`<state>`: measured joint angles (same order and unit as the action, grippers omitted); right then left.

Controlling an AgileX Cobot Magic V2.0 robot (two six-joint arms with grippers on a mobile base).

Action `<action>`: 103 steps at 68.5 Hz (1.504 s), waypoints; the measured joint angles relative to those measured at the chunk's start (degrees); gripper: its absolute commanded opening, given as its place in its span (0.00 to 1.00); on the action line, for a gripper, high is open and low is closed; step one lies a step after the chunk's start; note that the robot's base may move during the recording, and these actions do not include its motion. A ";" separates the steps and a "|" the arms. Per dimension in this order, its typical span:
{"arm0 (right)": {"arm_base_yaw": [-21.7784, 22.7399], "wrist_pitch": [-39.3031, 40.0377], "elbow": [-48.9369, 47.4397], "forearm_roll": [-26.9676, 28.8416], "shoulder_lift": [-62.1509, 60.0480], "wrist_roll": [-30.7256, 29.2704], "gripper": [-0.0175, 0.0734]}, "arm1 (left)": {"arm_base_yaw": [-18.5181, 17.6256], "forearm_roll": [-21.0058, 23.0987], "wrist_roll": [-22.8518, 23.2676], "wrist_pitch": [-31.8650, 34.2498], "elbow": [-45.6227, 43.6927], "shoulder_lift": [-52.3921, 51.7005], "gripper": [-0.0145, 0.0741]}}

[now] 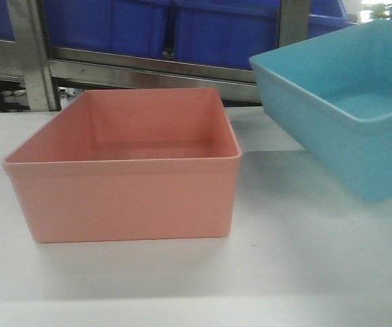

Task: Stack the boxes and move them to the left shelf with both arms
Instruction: 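Lift the light-blue bin and carry it over the pink bin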

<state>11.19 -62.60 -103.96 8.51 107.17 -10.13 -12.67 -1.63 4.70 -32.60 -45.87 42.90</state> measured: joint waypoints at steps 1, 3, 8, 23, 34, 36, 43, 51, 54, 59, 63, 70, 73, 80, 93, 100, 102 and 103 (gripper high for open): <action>0.00 -0.17 -0.23 0.12 -0.28 0.49 0.26 | 0.00 0.00 0.00 0.00 0.00 0.00 0.25; 0.00 -0.43 -0.63 0.24 -0.80 1.14 0.26 | 0.00 0.00 0.00 0.00 0.00 0.00 0.25; 0.00 -0.69 -1.24 1.46 -2.23 3.41 0.26 | 0.00 0.00 0.00 0.00 0.00 0.00 0.25; -0.02 -1.50 -1.66 10.26 -4.46 6.13 0.26 | 0.00 0.00 0.00 0.00 0.00 0.00 0.25; -2.85 -1.68 -1.66 18.17 -4.46 6.35 0.26 | 0.00 0.00 0.00 0.00 0.00 0.00 0.25; -4.05 -1.38 -1.66 19.08 -4.46 6.59 0.26 | 0.00 0.00 0.00 -0.10 0.00 0.00 0.25; -8.15 0.36 -1.66 21.46 -4.46 8.33 0.26 | 0.00 0.00 0.00 -0.10 0.00 0.00 0.25; -12.98 2.57 -1.66 22.48 -4.46 11.99 0.26 | 0.00 0.00 0.00 -0.10 0.00 0.00 0.25; -14.56 3.55 -1.66 22.60 -4.46 13.33 0.26 | 0.00 0.00 0.00 -0.10 0.00 0.00 0.25; -16.97 4.98 -1.66 22.60 -4.46 15.47 0.26 | 0.00 0.00 0.00 -0.10 0.00 0.00 0.25; -18.84 6.07 -1.66 22.60 -4.46 17.56 0.26 | 0.00 0.00 0.00 -0.10 0.00 0.00 0.25; -21.73 7.57 -1.66 22.82 -3.82 20.61 0.26 | 0.00 0.64 0.00 -0.10 0.00 0.00 0.25; -22.70 7.99 -1.66 23.09 -3.18 21.67 0.26 | 0.00 0.89 0.00 -0.10 0.00 0.00 0.25; -24.78 8.37 -1.66 23.10 -1.10 23.17 0.26 | 0.00 1.13 0.00 -0.10 0.00 0.00 0.25; -28.24 8.72 -1.66 23.10 3.50 23.59 0.26 | 0.00 1.13 0.00 -0.10 0.00 0.00 0.25; -29.21 8.92 -1.66 23.10 5.92 23.71 0.26 | 0.00 1.13 0.00 -0.10 0.00 0.00 0.25; -29.20 9.04 -1.66 23.10 6.26 23.71 0.26 | 0.00 1.13 0.00 -0.10 0.00 0.00 0.25; -29.20 9.04 -1.66 23.10 6.39 23.71 0.26 | 0.00 1.13 0.00 -0.10 0.00 0.00 0.25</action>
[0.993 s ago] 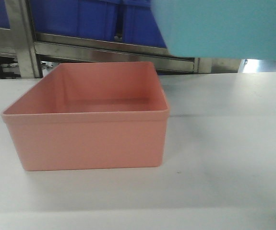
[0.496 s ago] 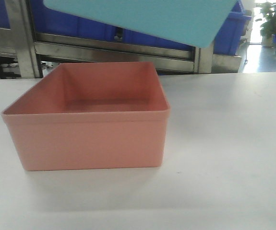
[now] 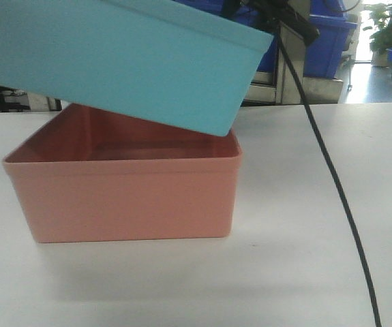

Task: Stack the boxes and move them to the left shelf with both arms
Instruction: 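Lift the light-blue bin and carry it over the pink bin, then lower the light-blue bin into the pink bin and release it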

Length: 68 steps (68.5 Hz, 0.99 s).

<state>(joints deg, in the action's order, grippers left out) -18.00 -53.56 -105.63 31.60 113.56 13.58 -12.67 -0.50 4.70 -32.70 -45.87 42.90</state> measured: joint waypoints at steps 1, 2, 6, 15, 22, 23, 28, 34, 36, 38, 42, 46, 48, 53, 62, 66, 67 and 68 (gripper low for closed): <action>0.00 0.12 0.00 -0.16 0.13 0.00 0.26 | 0.00 0.00 0.00 0.00 0.00 0.00 0.25; 0.00 0.20 0.00 -0.29 0.24 0.00 0.26 | 0.00 0.00 0.00 0.00 0.00 0.00 0.25; 0.00 0.78 0.00 -1.10 0.36 0.00 0.26 | 0.00 0.00 0.00 0.00 0.00 0.00 0.25; 0.00 2.05 0.00 -2.69 0.36 0.00 0.26 | 0.00 0.00 0.00 0.00 0.00 0.00 0.25; 0.00 2.28 0.00 -3.64 0.36 0.08 0.26 | 0.00 0.00 0.00 0.00 0.00 0.00 0.25; 0.00 2.28 0.00 -3.83 0.36 0.08 0.26 | 0.00 0.00 0.00 0.00 0.00 0.00 0.25; 0.00 2.28 0.00 -4.17 0.36 0.23 0.26 | 0.00 0.00 0.00 0.00 0.00 0.00 0.25; 0.00 2.39 0.00 -4.26 0.36 0.22 0.26 | 0.00 0.00 0.00 0.00 0.00 0.00 0.25; 0.00 2.39 0.00 -4.31 0.36 0.22 0.26 | 0.00 0.00 0.00 0.00 0.00 0.00 0.25; 0.00 2.39 0.00 -4.40 0.36 0.22 0.26 | 0.00 0.00 0.00 0.00 0.00 0.00 0.25; 0.00 2.39 0.00 -4.40 0.46 0.22 0.26 | 0.00 0.00 0.00 0.00 0.00 0.00 0.25; 0.00 2.39 0.00 -4.45 0.57 0.22 0.26 | 0.00 0.00 0.00 0.00 0.00 0.00 0.25; 0.00 2.28 0.00 -4.45 0.69 0.22 0.26 | 0.00 0.00 0.00 0.00 0.00 0.00 0.25; 0.00 2.15 0.00 -4.45 1.25 0.22 0.26 | 0.00 0.00 0.00 0.00 0.00 0.00 0.25; -0.14 1.62 0.00 -3.92 2.54 0.22 0.26 | 0.00 0.00 0.00 0.00 0.00 0.00 0.25; -0.25 1.38 0.00 -3.82 3.09 0.22 0.26 | 0.00 0.00 0.00 0.00 0.00 0.00 0.25; -0.25 1.24 0.00 -3.82 3.21 0.22 0.26 | 0.00 0.00 0.00 0.00 0.00 0.00 0.25; -0.25 1.24 0.00 -3.82 3.38 0.22 0.26 | 0.00 0.00 0.00 0.00 0.00 0.00 0.25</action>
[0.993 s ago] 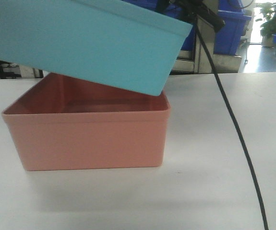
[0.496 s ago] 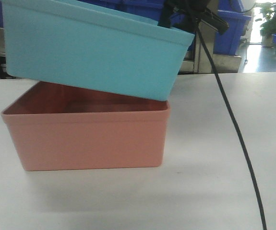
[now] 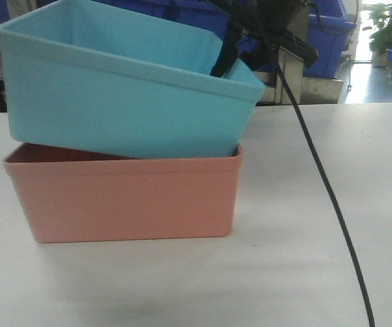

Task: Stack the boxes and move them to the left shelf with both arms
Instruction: 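Lower the light-blue bin into the pink bin and release it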

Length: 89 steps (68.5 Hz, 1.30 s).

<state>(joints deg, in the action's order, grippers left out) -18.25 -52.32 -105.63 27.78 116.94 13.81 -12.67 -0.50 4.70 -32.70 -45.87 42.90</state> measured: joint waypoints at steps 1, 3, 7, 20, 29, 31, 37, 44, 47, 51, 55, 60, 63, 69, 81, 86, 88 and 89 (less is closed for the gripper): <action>0.00 -0.15 0.00 0.00 0.10 0.00 0.26 | 0.00 0.00 0.00 0.00 0.00 0.00 0.25; 0.00 -0.25 0.00 0.13 0.29 0.00 0.26 | 0.00 0.00 0.00 0.00 0.00 0.00 0.25; 0.00 -0.48 -0.04 0.22 0.37 0.00 0.26 | 0.00 0.00 0.00 0.00 0.00 0.00 0.25; 0.00 -1.12 -0.04 0.22 0.37 -0.11 0.26 | 0.00 0.00 0.00 0.00 0.00 0.00 0.25; 0.00 -1.76 -0.04 0.22 0.37 -0.11 0.26 | 0.00 0.00 0.00 0.00 0.00 0.00 0.25; 0.00 -1.83 -0.04 0.12 0.37 -0.11 0.26 | 0.00 0.00 0.00 0.00 0.00 0.00 0.25; 0.00 -1.91 -0.04 -0.50 0.37 -0.11 0.26 | 0.00 0.00 0.00 0.00 0.00 0.00 0.25; 0.00 -1.96 -0.04 -1.86 -0.14 0.42 0.26 | 0.00 0.00 0.00 0.00 0.00 0.00 0.25; 0.00 -2.19 -0.04 -2.69 -0.43 0.96 0.26 | 0.00 0.00 0.00 0.00 0.00 0.00 0.25; 0.00 -2.55 -0.04 -3.58 -0.58 1.58 0.26 | 0.00 0.00 0.00 0.00 0.00 0.00 0.25; 0.00 -2.67 -0.04 -4.13 -0.70 1.84 0.26 | 0.00 0.00 0.00 0.00 0.00 0.00 0.25; 0.00 -2.80 -0.04 -4.39 -0.81 1.97 0.26 | 0.00 0.00 0.00 0.00 0.00 0.00 0.25; 0.00 -2.90 -0.04 -4.37 -0.81 2.01 0.26 | 0.00 0.00 0.00 0.00 0.00 0.00 0.25; 0.00 -2.88 -0.04 -4.40 -0.81 2.10 0.26 | 0.00 0.00 0.00 0.00 0.00 0.00 0.25; 0.00 -3.53 -0.04 -4.40 -0.81 2.10 0.29 | 0.00 0.00 0.00 0.00 0.00 0.00 0.25; 0.00 -3.93 -0.04 -4.40 -0.81 2.10 0.36 | 0.00 0.00 0.00 0.00 0.00 0.00 0.25; 0.00 -4.03 -0.04 -4.40 -0.84 2.10 0.40 | 0.00 0.00 0.00 0.00 0.00 0.00 0.25; 0.00 -4.17 -0.04 -4.40 -0.84 2.14 0.44 | 0.00 0.00 0.00 0.00 0.00 0.00 0.25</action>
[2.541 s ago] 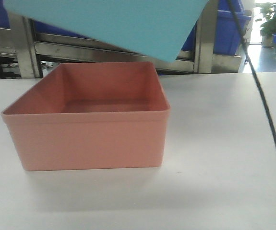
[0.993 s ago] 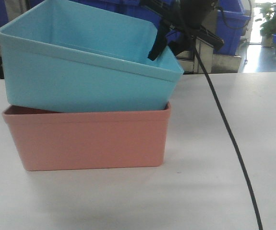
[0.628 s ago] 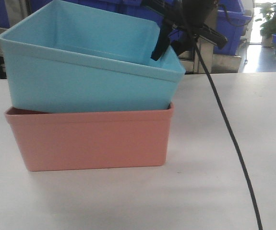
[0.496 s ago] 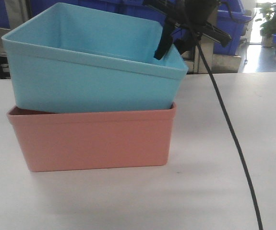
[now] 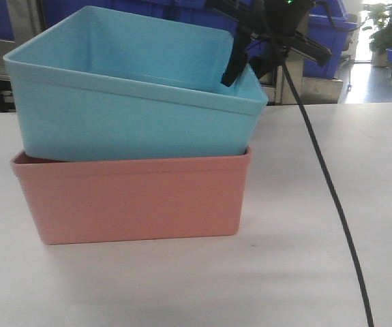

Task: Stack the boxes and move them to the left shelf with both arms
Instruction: 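Lower the light-blue bin into the pink bin and release it, then lower both grippers onto opposite walls of the stacked bins and grip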

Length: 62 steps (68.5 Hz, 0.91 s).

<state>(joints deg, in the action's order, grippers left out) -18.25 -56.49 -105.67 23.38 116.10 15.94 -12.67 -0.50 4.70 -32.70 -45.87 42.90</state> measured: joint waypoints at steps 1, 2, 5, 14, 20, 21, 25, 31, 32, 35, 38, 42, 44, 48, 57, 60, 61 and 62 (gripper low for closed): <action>0.00 -0.12 0.00 0.00 0.00 0.00 0.46 | 0.00 0.00 0.00 0.00 0.00 0.00 0.25; 0.00 -0.12 0.00 0.00 0.00 0.00 0.49 | 0.00 0.00 0.00 0.00 0.00 0.00 0.25; 0.00 -0.25 0.00 0.27 -0.10 0.10 0.57 | 0.00 0.00 0.00 0.00 0.00 0.00 0.25; 0.00 -0.25 -0.13 0.80 -0.34 0.24 0.80 | 0.00 0.00 0.00 0.00 0.00 0.00 0.25; 0.00 -0.25 -0.13 1.01 -0.70 0.24 0.87 | 0.00 0.00 0.00 0.00 0.00 0.00 0.25; 0.00 -0.25 -0.13 1.01 -0.70 0.24 0.87 | 0.00 0.00 0.00 0.00 0.00 0.00 0.25; 0.00 -0.25 -0.13 1.14 -1.10 0.29 0.87 | 0.00 0.00 0.00 0.00 0.00 0.00 0.25; 0.00 0.62 -0.13 1.14 -2.17 0.29 0.87 | 0.00 0.00 0.00 0.00 0.00 0.00 0.25; 0.00 0.74 -0.13 1.14 -2.31 0.29 0.87 | 0.00 0.00 0.00 0.00 0.00 0.00 0.25; 0.00 1.62 -0.13 1.14 -3.29 0.29 0.87 | 0.00 0.00 0.00 0.00 0.00 0.00 0.25; 0.00 2.36 -0.13 1.14 -4.16 0.29 0.87 | 0.00 0.00 0.00 0.00 0.00 0.00 0.25; 0.00 3.45 -0.13 0.55 -5.81 0.07 0.87 | 0.00 0.00 0.00 0.00 0.00 0.00 0.25; 0.00 3.76 -0.13 0.02 -6.55 0.09 0.87 | 0.00 0.00 0.00 0.00 0.00 0.00 0.25; 0.00 3.91 -0.13 -2.28 -8.22 -0.07 0.87 | 0.00 0.00 0.00 0.00 0.00 0.00 0.25; 0.00 2.50 -0.22 -10.48 -11.89 -0.62 0.87 | 0.00 0.00 0.00 0.00 0.00 0.00 0.26; 0.00 1.61 -0.22 -13.01 -12.81 -1.11 0.87 | 0.00 0.00 0.00 0.00 0.00 0.00 0.27; 0.00 1.29 -0.22 -13.61 -13.29 -1.27 0.87 | 0.00 0.00 0.00 0.00 0.00 0.00 0.27; 0.00 0.79 -0.26 -14.51 -13.57 -1.64 0.87 | 0.00 0.00 0.00 0.00 0.00 0.00 0.27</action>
<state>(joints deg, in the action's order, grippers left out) -18.25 -55.70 -105.93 8.87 102.54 14.30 -12.67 -0.50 4.70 -32.70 -45.87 42.90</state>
